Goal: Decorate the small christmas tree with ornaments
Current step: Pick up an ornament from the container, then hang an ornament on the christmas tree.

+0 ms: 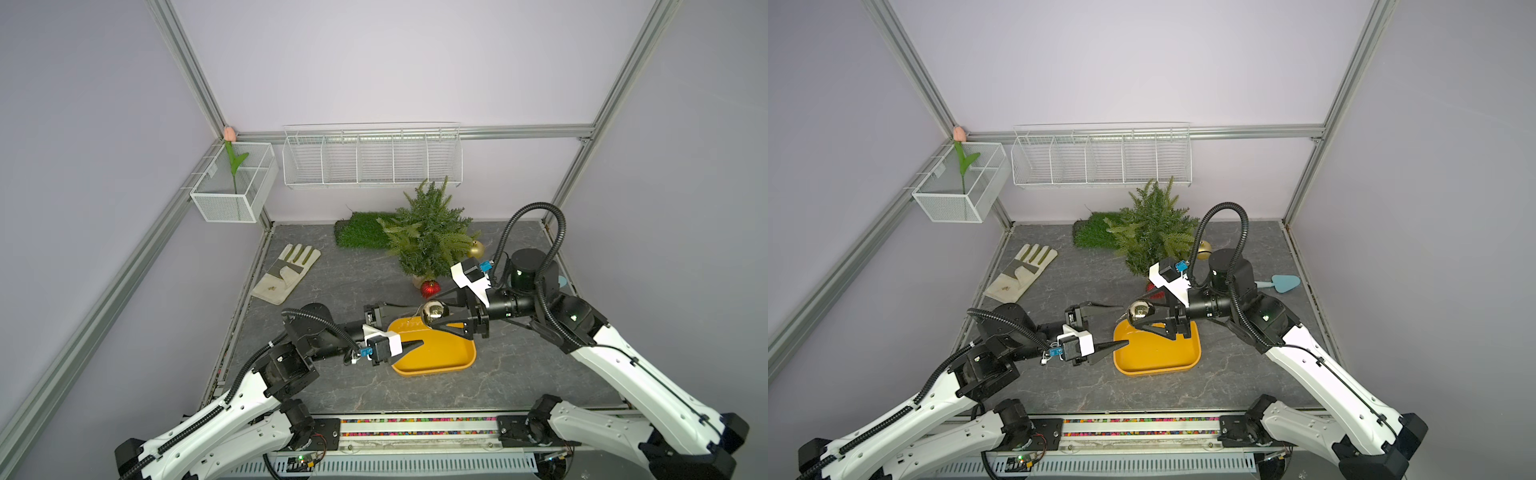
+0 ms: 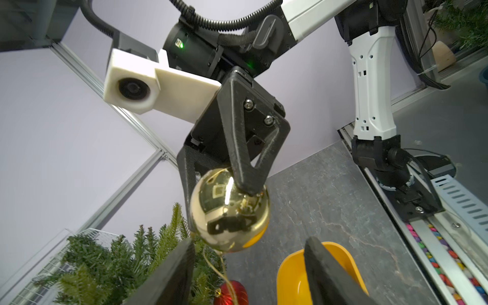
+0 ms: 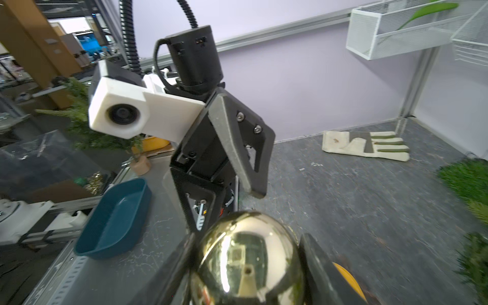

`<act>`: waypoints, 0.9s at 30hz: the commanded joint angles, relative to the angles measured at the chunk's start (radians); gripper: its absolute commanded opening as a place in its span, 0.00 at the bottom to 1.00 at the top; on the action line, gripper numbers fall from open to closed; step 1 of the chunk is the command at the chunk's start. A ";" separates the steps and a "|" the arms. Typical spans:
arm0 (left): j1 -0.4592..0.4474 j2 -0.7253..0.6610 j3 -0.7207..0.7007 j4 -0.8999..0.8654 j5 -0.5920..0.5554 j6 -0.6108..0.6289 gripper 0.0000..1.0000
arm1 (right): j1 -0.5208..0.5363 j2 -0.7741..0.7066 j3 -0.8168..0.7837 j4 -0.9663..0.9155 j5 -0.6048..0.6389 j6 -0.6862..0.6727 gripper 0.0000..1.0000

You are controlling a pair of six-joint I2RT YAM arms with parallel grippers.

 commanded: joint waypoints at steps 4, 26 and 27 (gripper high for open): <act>-0.011 -0.005 -0.033 0.138 -0.038 0.076 0.72 | -0.005 0.020 -0.037 0.093 -0.165 0.061 0.56; -0.012 0.057 -0.027 0.234 0.107 0.031 0.67 | 0.002 0.059 -0.075 0.330 -0.314 0.358 0.58; -0.012 0.058 -0.027 0.233 0.108 0.031 0.66 | 0.002 0.061 -0.077 0.330 -0.311 0.361 0.58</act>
